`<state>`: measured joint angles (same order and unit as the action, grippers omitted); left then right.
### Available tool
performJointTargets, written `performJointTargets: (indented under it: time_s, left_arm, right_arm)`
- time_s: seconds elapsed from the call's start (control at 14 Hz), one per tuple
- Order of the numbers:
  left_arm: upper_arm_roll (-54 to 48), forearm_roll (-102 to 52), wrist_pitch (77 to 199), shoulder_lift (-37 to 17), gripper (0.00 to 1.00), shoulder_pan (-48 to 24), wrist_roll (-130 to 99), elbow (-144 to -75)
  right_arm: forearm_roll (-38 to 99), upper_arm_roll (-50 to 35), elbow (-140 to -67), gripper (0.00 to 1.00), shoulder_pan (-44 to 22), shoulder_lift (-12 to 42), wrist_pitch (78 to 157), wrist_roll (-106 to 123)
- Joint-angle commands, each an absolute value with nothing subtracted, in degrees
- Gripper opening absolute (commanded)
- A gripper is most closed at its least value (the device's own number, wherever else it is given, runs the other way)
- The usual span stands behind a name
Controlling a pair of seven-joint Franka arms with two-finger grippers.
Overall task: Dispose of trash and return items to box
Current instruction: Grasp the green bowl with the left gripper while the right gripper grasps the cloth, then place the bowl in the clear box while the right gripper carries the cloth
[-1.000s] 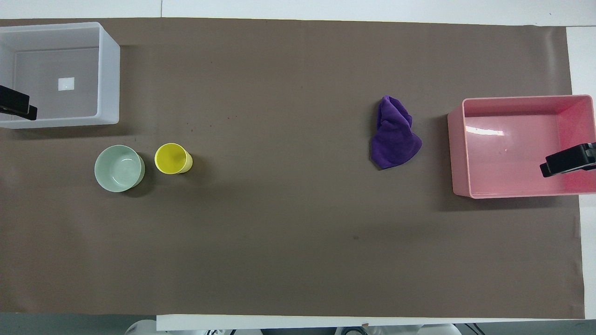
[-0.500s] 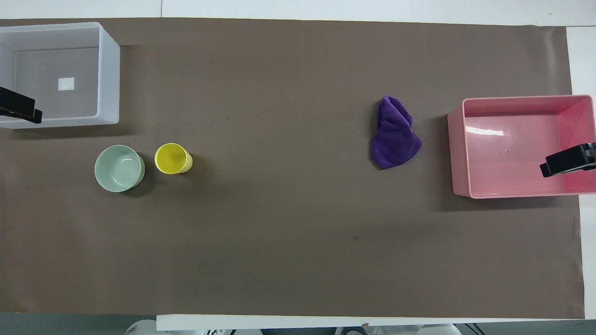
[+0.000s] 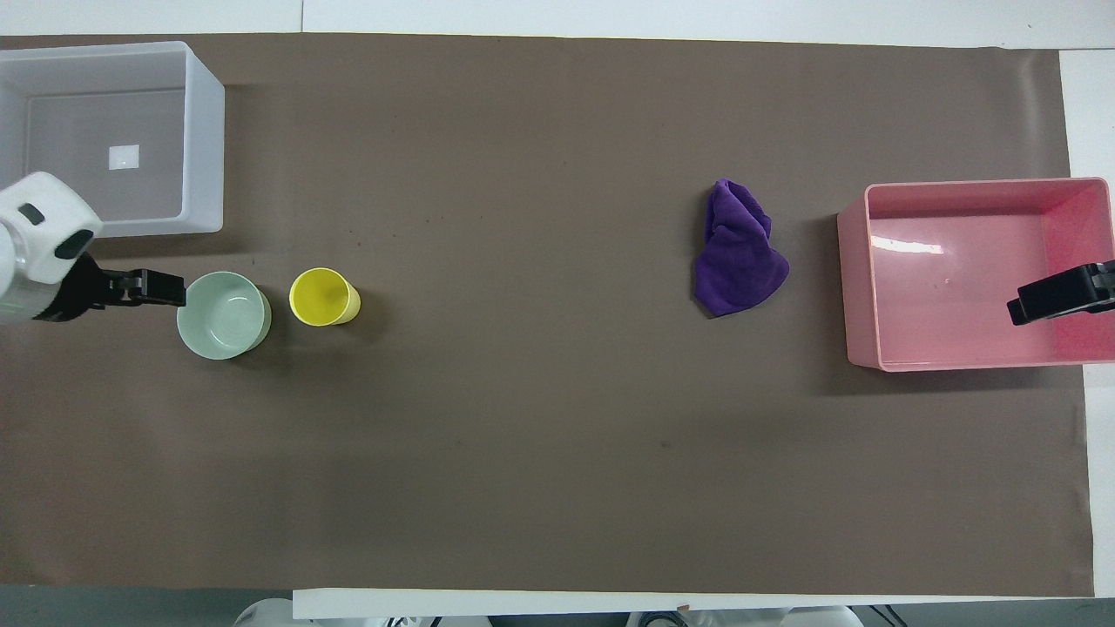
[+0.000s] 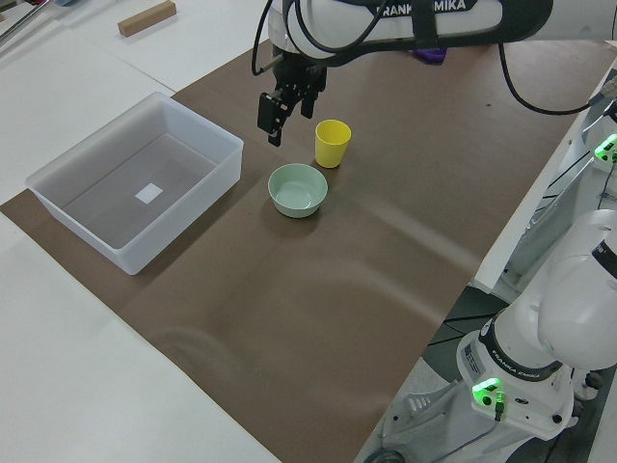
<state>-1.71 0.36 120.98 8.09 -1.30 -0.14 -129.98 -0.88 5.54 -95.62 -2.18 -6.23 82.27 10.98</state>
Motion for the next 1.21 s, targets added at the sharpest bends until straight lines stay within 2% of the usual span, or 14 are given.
performJointTargets:
  time_s: [0.0, 0.29, 0.36, 0.43, 0.5, 0.57, 0.71, 0.93, 1.07, 1.14]
  left_arm:
    - [-1.7, -0.4, 129.9, 7.0, 1.0, 0.9, -0.8, -136.5]
    - [-1.7, -0.3, 133.5, 4.1, 0.99, 1.8, -0.9, -138.0]
    - [-1.7, -0.4, 133.8, 3.4, 0.88, 1.8, -1.8, -138.4]
    - [-1.7, -0.4, 135.2, 2.9, 0.56, 1.8, -3.8, -138.8]
    - [-1.7, -0.3, 136.7, 2.4, 0.12, 1.8, -3.8, -139.5]
    - [-1.7, -0.3, 137.4, 1.8, 0.0, 1.8, -3.6, -139.6]
    - [-1.7, -0.3, 138.2, 1.3, 0.0, 1.7, -4.2, -139.3]
    - [-1.7, -0.3, 136.2, 1.5, 0.0, 1.5, -4.2, -137.6]
    - [-1.8, -0.3, 125.8, 4.5, 0.0, 1.6, -3.8, -133.3]
    - [-1.8, -0.3, 119.3, 5.5, 0.0, 1.7, -4.0, -129.2]
  right_arm:
    - [3.5, 4.0, -96.9, 1.0, -2.2, -3.4, 88.0, 7.6]
    - [3.7, 1.4, -97.4, 1.0, -7.7, 4.1, 98.5, 0.1]
    - [3.7, 1.3, -97.6, 1.0, -8.8, 5.7, 101.3, -0.9]
    - [3.6, 1.3, -98.0, 1.0, -9.4, 7.8, 103.9, -1.0]
    - [3.7, 1.3, -98.4, 1.0, -10.8, 9.7, 106.8, -1.1]
    - [3.2, 1.3, -100.2, 1.0, -11.9, 10.9, 110.4, -1.8]
    - [3.2, 1.3, -106.5, 0.99, -12.1, 11.2, 119.4, -3.8]
    - [3.2, 1.2, -108.8, 0.98, -12.1, 13.3, 123.2, -3.6]
    - [3.2, 1.2, -109.1, 0.94, -13.3, 15.7, 126.2, -3.4]
    - [3.2, 1.2, -109.1, 0.88, -13.5, 16.8, 127.1, -3.2]
